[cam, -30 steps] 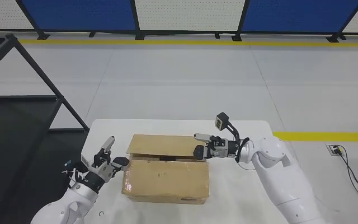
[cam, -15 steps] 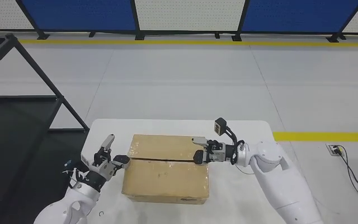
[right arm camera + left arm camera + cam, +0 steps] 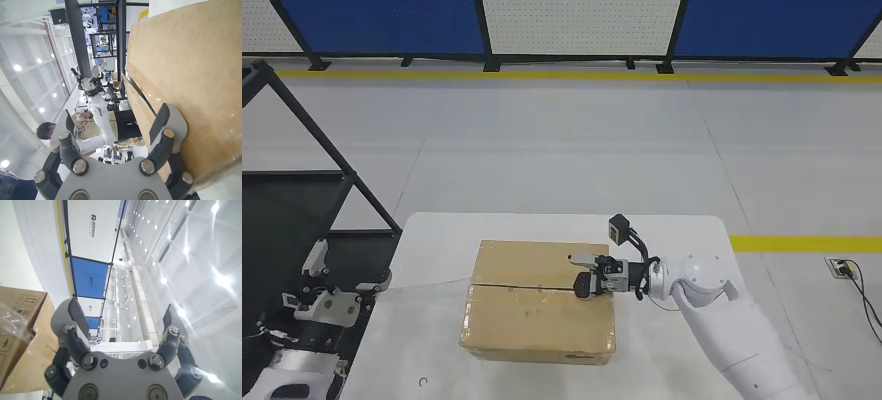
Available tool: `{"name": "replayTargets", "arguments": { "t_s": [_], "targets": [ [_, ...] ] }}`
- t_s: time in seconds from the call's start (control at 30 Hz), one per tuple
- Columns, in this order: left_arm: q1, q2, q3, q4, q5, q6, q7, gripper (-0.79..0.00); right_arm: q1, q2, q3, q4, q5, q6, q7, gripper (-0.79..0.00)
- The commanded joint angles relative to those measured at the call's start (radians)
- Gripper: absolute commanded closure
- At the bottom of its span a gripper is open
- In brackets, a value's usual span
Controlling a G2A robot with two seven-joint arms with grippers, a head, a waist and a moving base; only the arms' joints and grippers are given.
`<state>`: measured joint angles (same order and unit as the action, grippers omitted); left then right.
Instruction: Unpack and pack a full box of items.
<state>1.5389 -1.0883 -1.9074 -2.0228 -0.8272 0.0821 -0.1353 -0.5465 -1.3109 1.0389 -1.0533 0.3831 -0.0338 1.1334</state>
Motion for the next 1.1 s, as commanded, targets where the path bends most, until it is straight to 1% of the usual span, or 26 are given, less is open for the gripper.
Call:
{"name": "replayTargets", "arguments": {
  "t_s": [0.0,0.1,0.17,0.27,0.37,0.47,0.6,0.77,0.93,1.07],
  "targets": [
    [0.042,-0.001,-0.026,0.000,0.007,0.010,-0.022,-0.785,0.019,-0.009,-0.021,0.022,0.010,-0.020,0.000,-0.785],
    [0.087,-0.001,-0.038,0.007,0.031,0.026,-0.061,-0.785,0.048,-0.022,-0.049,0.055,0.021,-0.043,-0.003,-0.785],
    [0.104,-0.002,-0.034,0.018,0.043,0.039,-0.083,-0.785,0.066,-0.030,-0.065,0.078,0.025,-0.054,-0.010,-0.785],
    [0.111,-0.003,-0.014,0.038,0.063,0.051,-0.107,-0.785,0.089,-0.042,-0.087,0.111,0.026,-0.060,-0.023,-0.785],
    [0.100,-0.003,0.021,0.070,0.100,0.073,-0.111,-0.785,0.107,-0.052,-0.105,0.140,0.028,-0.065,-0.029,-0.785],
    [0.069,-0.004,0.060,0.116,0.111,0.106,-0.105,-0.785,0.120,-0.060,-0.117,0.162,0.030,-0.069,-0.030,-0.785],
    [0.027,0.000,0.108,0.174,0.208,0.133,-0.125,-0.785,0.132,-0.067,-0.127,0.184,0.031,-0.076,-0.030,-0.785],
    [-0.045,-0.001,0.176,0.262,0.286,0.122,-0.132,-0.785,0.133,-0.072,-0.131,0.198,0.035,-0.090,-0.028,-0.785],
    [-0.119,-0.006,0.235,0.342,0.309,0.119,-0.126,-0.785,0.128,-0.072,-0.124,0.196,0.034,-0.103,-0.026,-0.785],
    [-0.144,-0.010,0.255,0.355,0.305,0.112,-0.123,-0.785,0.105,-0.065,-0.091,0.157,0.050,-0.165,-0.053,-0.785]
  ]
}}
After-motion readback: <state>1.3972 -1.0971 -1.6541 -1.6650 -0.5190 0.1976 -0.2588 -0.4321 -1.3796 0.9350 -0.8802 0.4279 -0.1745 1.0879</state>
